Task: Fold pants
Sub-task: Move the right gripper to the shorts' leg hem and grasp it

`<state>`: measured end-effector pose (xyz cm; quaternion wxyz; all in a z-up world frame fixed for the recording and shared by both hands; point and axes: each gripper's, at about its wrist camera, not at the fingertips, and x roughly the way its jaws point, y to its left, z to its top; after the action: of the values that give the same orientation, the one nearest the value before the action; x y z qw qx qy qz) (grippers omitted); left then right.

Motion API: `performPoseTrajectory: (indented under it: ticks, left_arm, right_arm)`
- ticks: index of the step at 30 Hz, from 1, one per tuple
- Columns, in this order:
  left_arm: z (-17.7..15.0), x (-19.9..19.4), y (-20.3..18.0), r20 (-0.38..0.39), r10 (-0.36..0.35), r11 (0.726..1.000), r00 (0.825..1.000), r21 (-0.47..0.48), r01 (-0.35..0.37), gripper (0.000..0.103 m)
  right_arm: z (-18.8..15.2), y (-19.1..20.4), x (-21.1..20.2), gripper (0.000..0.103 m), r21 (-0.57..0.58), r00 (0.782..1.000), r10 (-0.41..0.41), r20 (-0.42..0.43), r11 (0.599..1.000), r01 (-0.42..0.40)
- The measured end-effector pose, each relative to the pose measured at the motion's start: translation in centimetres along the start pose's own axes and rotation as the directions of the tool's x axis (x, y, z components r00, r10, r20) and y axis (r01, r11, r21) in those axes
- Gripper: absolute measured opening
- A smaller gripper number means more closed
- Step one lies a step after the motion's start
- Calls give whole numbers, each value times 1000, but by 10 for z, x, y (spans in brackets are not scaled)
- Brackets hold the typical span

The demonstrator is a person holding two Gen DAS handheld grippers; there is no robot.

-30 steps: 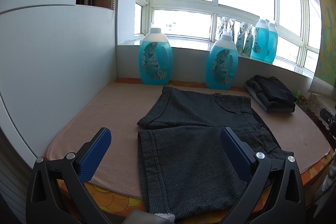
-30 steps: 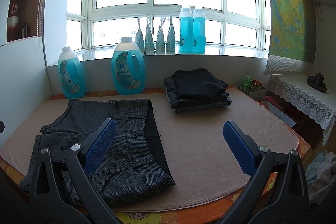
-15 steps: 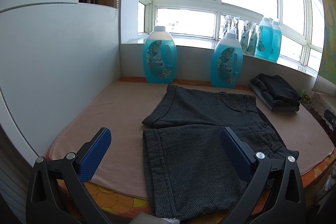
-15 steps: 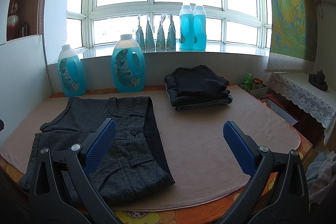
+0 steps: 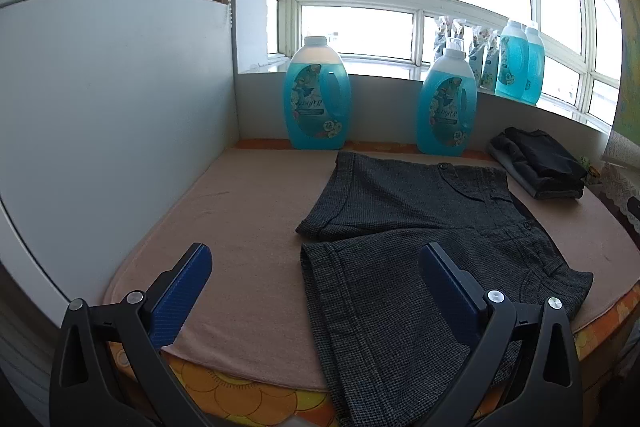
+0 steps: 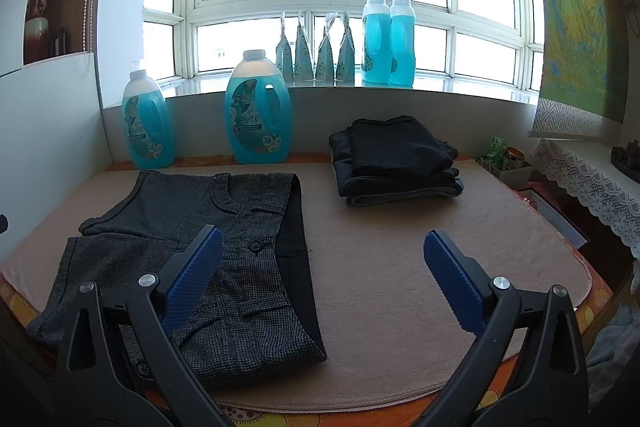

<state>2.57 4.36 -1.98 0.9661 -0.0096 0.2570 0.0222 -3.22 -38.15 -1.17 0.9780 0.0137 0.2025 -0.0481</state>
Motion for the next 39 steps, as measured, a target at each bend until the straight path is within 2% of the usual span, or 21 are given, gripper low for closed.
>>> performPoseTrajectory:
  ticks: [3,7,10,12,15,19,23,26,28,30,33,39]
  left_arm:
    - [0,9,7,-24,-3,1000,1000,7,3,95]
    - [-4,22,16,-90,-72,997,993,-24,70,84]
    - [-13,24,16,-129,-82,997,988,0,83,79]
    - [-19,23,16,-154,-87,996,984,17,91,72]
    - [-29,20,20,-196,-122,992,973,2,125,66]
    - [-48,11,20,-246,-172,985,954,-14,174,62]
    - [-67,-1,14,-293,-185,980,938,13,197,58]
    - [-79,-10,5,-329,-191,973,925,60,223,52]
    - [-84,-16,-2,-337,-188,966,923,105,235,49]
    - [-87,-20,-11,-348,-197,954,917,149,261,46]
    - [-92,-21,-25,-376,-208,929,903,214,303,37]
    - [-99,-25,-49,-400,-215,869,891,338,361,36]
  right_arm:
    - [0,-2,12,90,6,998,44,-38,999,-44]
    - [-7,-1,24,79,-6,989,114,-97,993,-115]
    - [-15,2,29,75,-42,979,141,-144,988,-149]
    - [-20,2,31,71,-56,972,156,-173,984,-168]
    - [-27,-4,36,60,-49,953,200,-227,975,-216]
    - [-41,-13,39,55,-34,927,253,-278,961,-273]
    - [-53,-9,36,50,-89,909,284,-306,942,-324]
    - [-60,1,29,49,-161,895,307,-324,914,-372]
    - [-63,11,25,48,-208,880,326,-345,888,-410]
    - [-67,22,22,44,-255,864,346,-367,856,-451]
    - [-73,41,19,42,-341,849,348,-398,803,-489]
    - [-88,68,25,42,-492,830,307,-466,690,-531]
